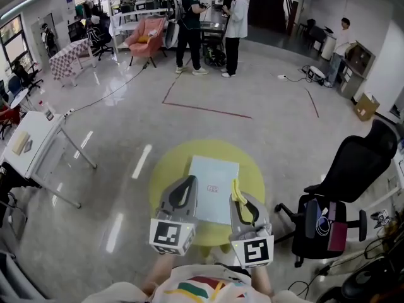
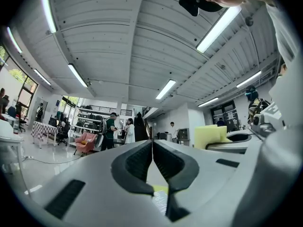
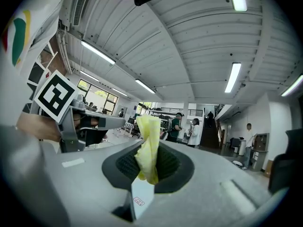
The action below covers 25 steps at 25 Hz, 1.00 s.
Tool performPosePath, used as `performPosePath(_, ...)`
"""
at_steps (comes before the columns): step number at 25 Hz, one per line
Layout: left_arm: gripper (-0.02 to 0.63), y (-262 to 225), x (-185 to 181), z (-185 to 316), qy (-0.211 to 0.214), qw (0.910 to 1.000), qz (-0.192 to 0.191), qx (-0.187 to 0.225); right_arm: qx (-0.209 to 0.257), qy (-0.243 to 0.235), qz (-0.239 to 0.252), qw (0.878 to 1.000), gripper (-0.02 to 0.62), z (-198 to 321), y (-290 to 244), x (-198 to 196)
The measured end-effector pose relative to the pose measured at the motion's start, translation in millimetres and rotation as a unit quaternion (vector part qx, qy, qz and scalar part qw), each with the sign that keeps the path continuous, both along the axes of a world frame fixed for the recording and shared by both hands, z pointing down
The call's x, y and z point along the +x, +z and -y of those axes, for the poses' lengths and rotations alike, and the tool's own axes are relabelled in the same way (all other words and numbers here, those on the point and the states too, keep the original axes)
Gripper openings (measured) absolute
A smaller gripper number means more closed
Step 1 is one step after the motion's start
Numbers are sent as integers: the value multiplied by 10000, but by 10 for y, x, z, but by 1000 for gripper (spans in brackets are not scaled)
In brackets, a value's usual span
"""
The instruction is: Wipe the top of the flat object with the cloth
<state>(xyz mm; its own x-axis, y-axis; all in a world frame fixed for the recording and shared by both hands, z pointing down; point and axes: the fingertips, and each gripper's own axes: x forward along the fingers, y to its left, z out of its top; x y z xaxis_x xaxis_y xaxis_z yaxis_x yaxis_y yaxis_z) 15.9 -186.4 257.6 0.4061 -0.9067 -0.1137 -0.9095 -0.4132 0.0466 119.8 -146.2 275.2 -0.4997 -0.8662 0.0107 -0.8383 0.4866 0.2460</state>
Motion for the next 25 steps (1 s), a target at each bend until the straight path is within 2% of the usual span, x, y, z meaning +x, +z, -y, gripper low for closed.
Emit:
performPosePath(9, 15, 32, 9, 34, -42, 10000, -3, -34, -63, 15, -3, 10000, 29, 16, 35, 35)
performPosePath(25, 18, -11, -155, 72, 1, 10000, -26, -54, 164, -2, -147, 9998, 31, 112, -82, -120)
